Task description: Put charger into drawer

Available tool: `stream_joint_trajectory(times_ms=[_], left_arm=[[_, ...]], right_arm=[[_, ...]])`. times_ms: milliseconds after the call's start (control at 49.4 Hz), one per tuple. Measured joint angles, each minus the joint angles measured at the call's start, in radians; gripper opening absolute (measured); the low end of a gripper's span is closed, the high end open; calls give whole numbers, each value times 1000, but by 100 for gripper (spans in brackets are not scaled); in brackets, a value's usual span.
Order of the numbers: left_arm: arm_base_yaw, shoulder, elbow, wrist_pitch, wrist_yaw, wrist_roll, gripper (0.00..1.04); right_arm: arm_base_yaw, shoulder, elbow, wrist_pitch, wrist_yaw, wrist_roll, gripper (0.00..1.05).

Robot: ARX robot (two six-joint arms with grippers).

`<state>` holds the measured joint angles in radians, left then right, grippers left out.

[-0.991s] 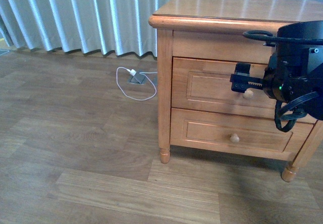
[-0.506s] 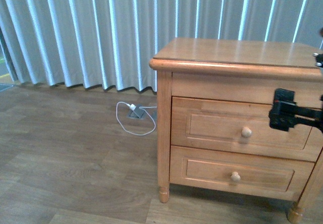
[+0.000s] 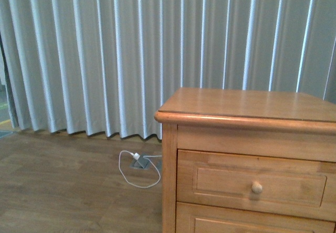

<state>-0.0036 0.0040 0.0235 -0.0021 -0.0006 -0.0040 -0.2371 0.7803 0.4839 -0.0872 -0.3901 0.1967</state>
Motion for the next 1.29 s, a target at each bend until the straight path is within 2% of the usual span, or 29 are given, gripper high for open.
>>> stream_joint_trajectory(times_ms=[61, 101, 303, 324, 384, 445, 829, 951, 1032, 1295], left_arm=[[0, 0, 0, 0, 0, 0, 99], [0, 0, 0, 0, 0, 0, 99], [0, 0, 0, 0, 0, 0, 99], [0, 0, 0, 0, 0, 0, 99], [0, 0, 0, 0, 0, 0, 99], [0, 0, 0, 0, 0, 0, 99], [0, 0, 0, 0, 0, 0, 99], [0, 0, 0, 0, 0, 0, 99], [0, 0, 0, 0, 0, 0, 99], [0, 0, 0, 0, 0, 0, 99]], right_arm=[[-84, -103, -17, -56, -56, -9, 96], [-105, -123, -19, -61, -56, -10, 96], [-114, -128, -21, -63, -57, -13, 96], [-110, -136, -36, -26, -35, -27, 94], [-74, -189, -142, 216, 83, -100, 81], [-43, -229, -204, 331, 129, -142, 71], [107, -393, -362, 351, 267, -190, 2], [203, -436, -389, 332, 381, -193, 1], [230, -463, -403, 321, 382, -193, 1], [233, -541, -436, 279, 389, -193, 1]])
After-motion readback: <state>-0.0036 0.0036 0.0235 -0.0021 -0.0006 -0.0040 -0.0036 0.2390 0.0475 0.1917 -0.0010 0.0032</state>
